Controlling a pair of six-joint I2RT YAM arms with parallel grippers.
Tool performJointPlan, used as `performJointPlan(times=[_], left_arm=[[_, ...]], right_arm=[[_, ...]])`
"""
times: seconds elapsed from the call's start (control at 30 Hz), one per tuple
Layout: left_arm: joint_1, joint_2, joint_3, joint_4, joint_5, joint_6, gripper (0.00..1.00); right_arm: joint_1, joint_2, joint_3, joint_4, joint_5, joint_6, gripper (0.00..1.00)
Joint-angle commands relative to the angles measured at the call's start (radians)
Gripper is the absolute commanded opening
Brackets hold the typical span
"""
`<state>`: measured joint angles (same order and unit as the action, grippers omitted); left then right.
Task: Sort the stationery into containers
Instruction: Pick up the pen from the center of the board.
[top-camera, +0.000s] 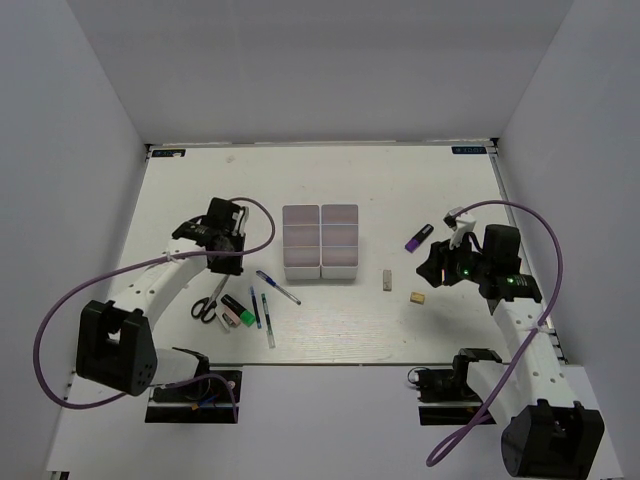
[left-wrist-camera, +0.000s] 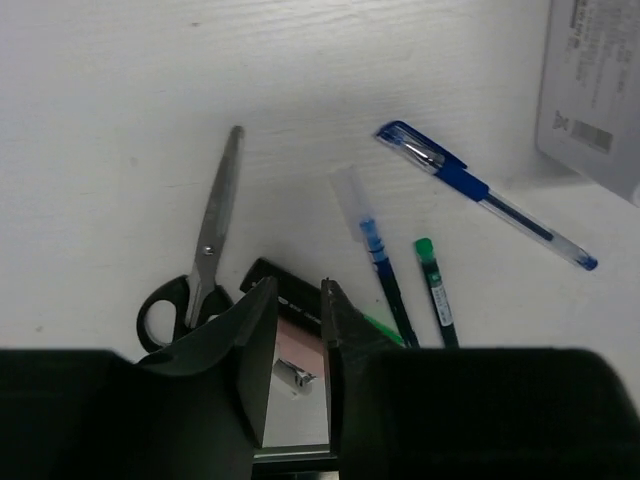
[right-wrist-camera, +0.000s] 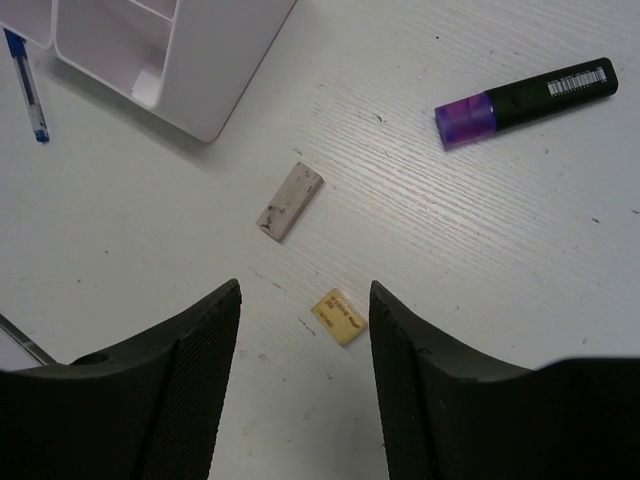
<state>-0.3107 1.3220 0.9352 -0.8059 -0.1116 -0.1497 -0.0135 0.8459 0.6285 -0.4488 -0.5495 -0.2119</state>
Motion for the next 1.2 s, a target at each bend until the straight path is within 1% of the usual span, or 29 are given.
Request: performJointPlan(times=[0.0, 0.03, 0.07, 0.1, 0.17, 0.2, 0.23, 0.3, 0.33, 0.37, 0.43, 0.47, 0.5, 0.6, 0.7, 0.8, 0.87, 1.17], left_arm=[[-0.027, 0.014, 0.016, -0.004, 0.088, -0.034, 0.35], [-0.034, 0.022, 0.020, -0.007, 0.105, -0.057, 0.38], [-0.045, 0.038, 0.016, -0.007, 0.101, -0.144, 0.52], [-0.051, 0.043, 0.010, -0.006, 0.090, -0.271, 0.52], [-0.051, 0.033, -0.034, 0.034, 0.059, -0.358, 0.52], [-0.050, 0.025, -0.050, 0.054, 0.058, -0.443, 0.52], [-0.050, 0.023, -0.058, 0.074, 0.069, -0.483, 0.52], [-0.048, 0.035, -0.067, 0.106, 0.096, -0.610, 0.52], [-0.048, 0.042, -0.062, 0.111, 0.105, -0.637, 0.52], [-0.050, 0.045, -0.059, 0.135, 0.110, -0.706, 0.50], [-0.050, 0.046, -0.065, 0.178, 0.110, -0.752, 0.50], [-0.048, 0.045, -0.067, 0.189, 0.110, -0.799, 0.49], [-0.048, 0.048, -0.062, 0.217, 0.110, -0.812, 0.49], [-0.050, 0.072, -0.043, 0.231, 0.107, -0.861, 0.48], [-0.051, 0.114, -0.026, 0.220, 0.101, -0.905, 0.47], [-0.054, 0.135, -0.042, 0.218, 0.098, -0.929, 0.47], [-0.056, 0.149, -0.053, 0.234, 0.101, -0.938, 0.47], [-0.059, 0.232, -0.023, 0.212, 0.096, -0.958, 0.47]], right_arm=[[0.001, -0.021, 0.050, -0.007, 0.000, 0.006, 0.58], [0.001, -0.019, 0.048, -0.008, 0.003, 0.006, 0.58], [0.001, -0.016, 0.050, -0.013, 0.006, 0.003, 0.60], [0.001, -0.016, 0.053, -0.013, 0.006, 0.006, 0.60], [0.000, -0.013, 0.054, -0.014, 0.011, 0.003, 0.61], [0.001, -0.013, 0.054, -0.014, 0.013, 0.006, 0.61], [0.001, -0.014, 0.056, -0.014, 0.013, 0.009, 0.61], [0.001, -0.016, 0.054, -0.014, 0.014, 0.008, 0.61], [0.001, -0.018, 0.054, -0.014, 0.016, 0.011, 0.62], [0.000, -0.018, 0.054, -0.019, 0.017, 0.011, 0.62], [0.001, -0.019, 0.054, -0.019, 0.019, 0.012, 0.62], [0.000, -0.022, 0.053, -0.019, 0.019, 0.011, 0.62], [0.001, -0.019, 0.054, -0.016, 0.020, 0.012, 0.62], [0.000, -0.021, 0.054, -0.021, 0.025, 0.011, 0.62], [0.000, -0.021, 0.056, -0.019, 0.023, 0.014, 0.62], [-0.002, -0.024, 0.056, -0.019, 0.029, 0.014, 0.62], [0.001, -0.027, 0.056, -0.021, 0.034, 0.016, 0.62], [0.000, -0.030, 0.057, -0.018, 0.049, 0.013, 0.62]])
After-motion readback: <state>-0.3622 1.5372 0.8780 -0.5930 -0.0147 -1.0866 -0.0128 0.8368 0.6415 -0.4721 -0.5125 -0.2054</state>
